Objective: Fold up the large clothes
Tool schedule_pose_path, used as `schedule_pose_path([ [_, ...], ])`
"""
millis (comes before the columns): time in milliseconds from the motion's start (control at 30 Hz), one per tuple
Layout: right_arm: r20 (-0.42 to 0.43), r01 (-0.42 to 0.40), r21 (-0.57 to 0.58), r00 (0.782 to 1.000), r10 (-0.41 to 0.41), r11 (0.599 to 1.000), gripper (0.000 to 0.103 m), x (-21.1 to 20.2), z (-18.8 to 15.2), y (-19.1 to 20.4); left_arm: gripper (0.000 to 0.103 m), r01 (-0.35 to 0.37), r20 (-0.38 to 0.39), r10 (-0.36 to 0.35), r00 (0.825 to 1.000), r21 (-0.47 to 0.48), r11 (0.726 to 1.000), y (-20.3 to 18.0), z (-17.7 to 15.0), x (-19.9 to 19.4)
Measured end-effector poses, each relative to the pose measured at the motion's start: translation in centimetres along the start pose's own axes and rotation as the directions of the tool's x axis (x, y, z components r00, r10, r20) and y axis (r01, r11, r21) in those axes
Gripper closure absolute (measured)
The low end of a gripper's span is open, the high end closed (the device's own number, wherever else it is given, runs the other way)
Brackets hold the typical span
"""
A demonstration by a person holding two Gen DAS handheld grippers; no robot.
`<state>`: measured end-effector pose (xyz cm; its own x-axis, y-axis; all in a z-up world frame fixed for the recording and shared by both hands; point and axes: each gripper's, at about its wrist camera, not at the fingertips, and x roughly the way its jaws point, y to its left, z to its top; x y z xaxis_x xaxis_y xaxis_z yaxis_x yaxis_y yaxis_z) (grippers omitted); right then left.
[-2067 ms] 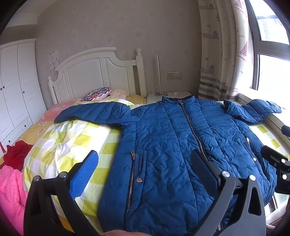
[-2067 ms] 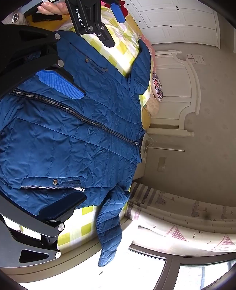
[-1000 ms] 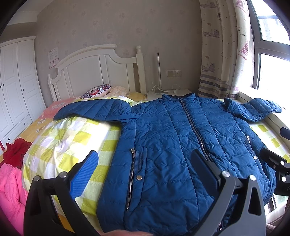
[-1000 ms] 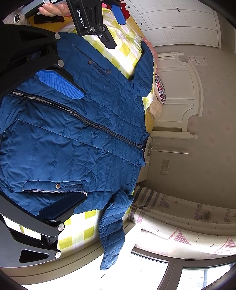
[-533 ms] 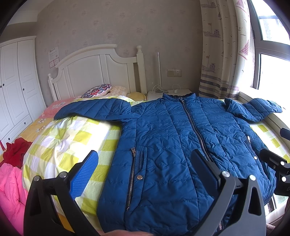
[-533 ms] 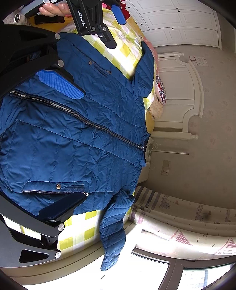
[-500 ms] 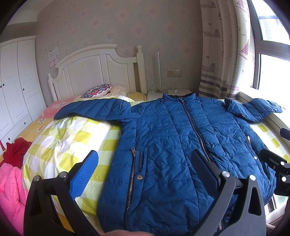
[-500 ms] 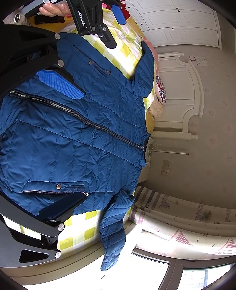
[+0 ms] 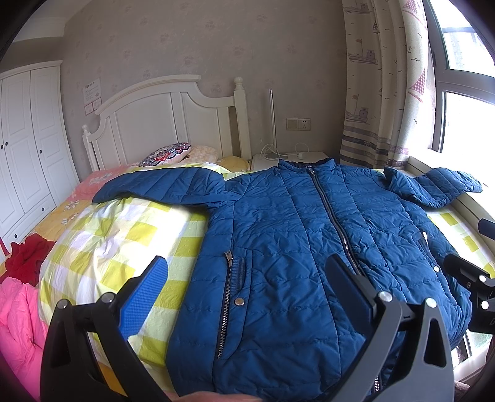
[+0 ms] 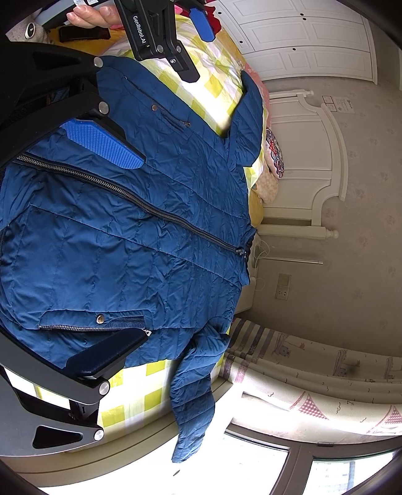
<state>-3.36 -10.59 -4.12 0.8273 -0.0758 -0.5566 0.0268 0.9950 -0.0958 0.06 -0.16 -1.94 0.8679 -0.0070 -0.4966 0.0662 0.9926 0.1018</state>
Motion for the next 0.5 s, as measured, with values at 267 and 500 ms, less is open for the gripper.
schedule_pose_path([
  [267,-0.002,-0.002,-0.001,1.0,0.002,1.0,0.004,0.01,-0.13,0.12,0.002,-0.003,-0.001,0.003,1.0,0.0,1.0,0.12,-0.18,-0.08],
  [500,-0.004,-0.002,-0.002,1.0,0.002,1.0,0.004,-0.01,-0.23,0.21,0.002,-0.002,-0.001,0.002,1.0,0.0,1.0,0.15,-0.15,-0.05],
])
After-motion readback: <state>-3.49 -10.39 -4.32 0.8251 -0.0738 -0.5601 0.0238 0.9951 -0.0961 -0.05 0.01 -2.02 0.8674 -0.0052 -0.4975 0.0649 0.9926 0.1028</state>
